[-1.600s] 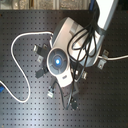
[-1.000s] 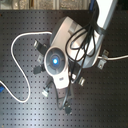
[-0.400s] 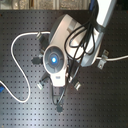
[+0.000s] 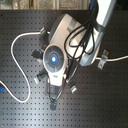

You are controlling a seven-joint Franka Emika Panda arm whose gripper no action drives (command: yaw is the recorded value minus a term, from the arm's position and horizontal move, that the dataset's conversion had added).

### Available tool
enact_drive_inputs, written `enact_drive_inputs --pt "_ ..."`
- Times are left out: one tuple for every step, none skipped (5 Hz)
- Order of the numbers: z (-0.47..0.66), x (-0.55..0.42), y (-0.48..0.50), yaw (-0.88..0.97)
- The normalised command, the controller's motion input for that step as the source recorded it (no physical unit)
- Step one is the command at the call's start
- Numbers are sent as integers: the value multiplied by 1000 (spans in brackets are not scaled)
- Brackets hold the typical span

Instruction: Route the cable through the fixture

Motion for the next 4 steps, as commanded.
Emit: enact_drive_inputs --pt "208 -24 -160 97" --pt "193 -10 -73 49" --pt "309 64 -11 49" --pt "212 28 -4 29"
